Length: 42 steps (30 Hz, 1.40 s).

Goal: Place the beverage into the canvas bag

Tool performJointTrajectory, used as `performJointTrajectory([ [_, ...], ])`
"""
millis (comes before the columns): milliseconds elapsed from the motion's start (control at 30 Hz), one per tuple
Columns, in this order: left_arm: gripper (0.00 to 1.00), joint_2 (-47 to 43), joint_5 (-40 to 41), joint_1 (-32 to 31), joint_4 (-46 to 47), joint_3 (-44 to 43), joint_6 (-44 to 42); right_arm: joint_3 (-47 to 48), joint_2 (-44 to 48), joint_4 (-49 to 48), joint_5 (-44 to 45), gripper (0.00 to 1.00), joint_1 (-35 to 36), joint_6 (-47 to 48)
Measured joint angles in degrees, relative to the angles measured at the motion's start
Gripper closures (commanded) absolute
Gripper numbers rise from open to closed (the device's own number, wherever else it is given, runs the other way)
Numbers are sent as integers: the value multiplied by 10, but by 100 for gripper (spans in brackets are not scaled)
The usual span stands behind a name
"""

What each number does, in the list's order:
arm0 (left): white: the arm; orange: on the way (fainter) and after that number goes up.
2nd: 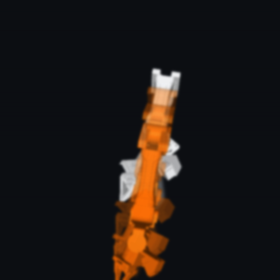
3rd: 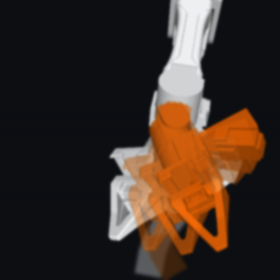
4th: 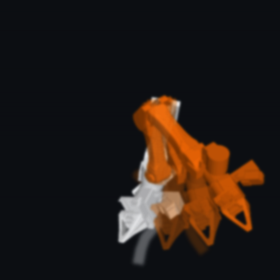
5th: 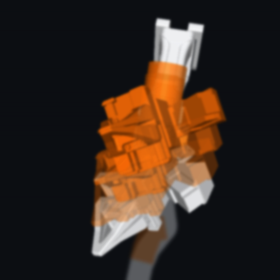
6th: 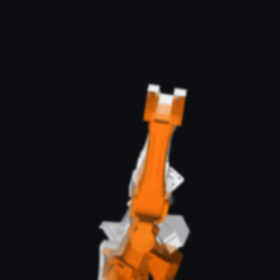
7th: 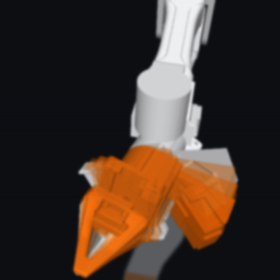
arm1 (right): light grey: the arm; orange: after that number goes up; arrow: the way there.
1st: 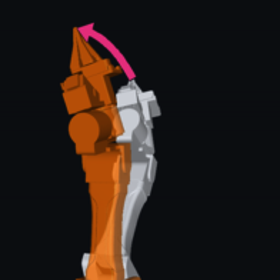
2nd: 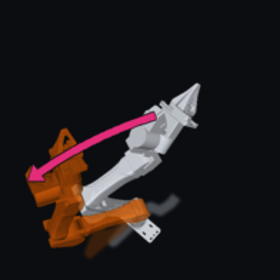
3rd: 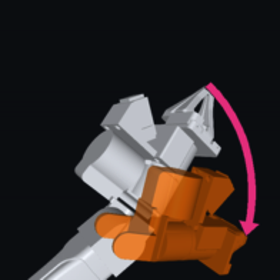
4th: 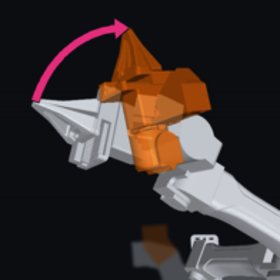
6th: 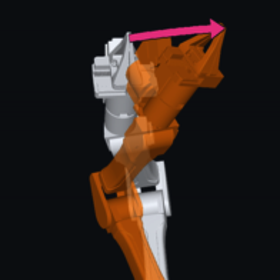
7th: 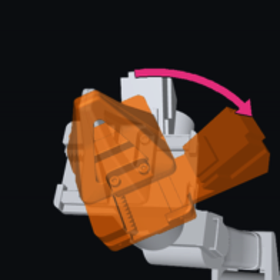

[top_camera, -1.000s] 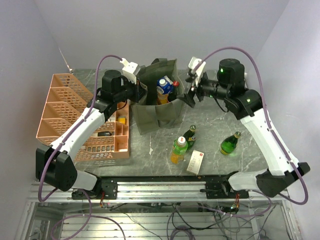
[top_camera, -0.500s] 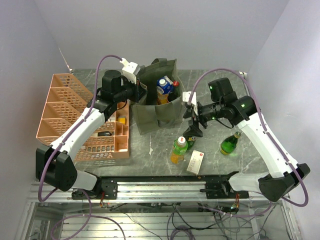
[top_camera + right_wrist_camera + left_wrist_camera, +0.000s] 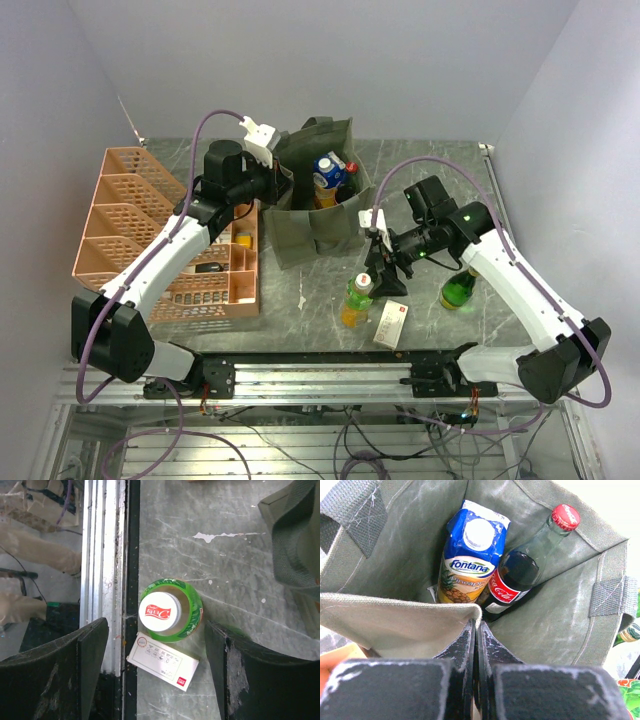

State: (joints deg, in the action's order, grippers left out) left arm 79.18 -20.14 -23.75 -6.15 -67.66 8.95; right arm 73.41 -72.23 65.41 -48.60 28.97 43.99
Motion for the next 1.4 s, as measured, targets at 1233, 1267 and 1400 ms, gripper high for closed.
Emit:
performJointTrajectory([
  [1233, 93, 5, 4, 0, 0, 0, -8, -47, -10, -117, 14, 100, 39, -32],
  [1267, 93, 5, 4, 0, 0, 0, -9, -47, -10, -119, 15, 100, 39, -33],
  [1400, 93, 5, 4, 0, 0, 0, -14, -43, -10, -119, 16, 100, 39, -38],
])
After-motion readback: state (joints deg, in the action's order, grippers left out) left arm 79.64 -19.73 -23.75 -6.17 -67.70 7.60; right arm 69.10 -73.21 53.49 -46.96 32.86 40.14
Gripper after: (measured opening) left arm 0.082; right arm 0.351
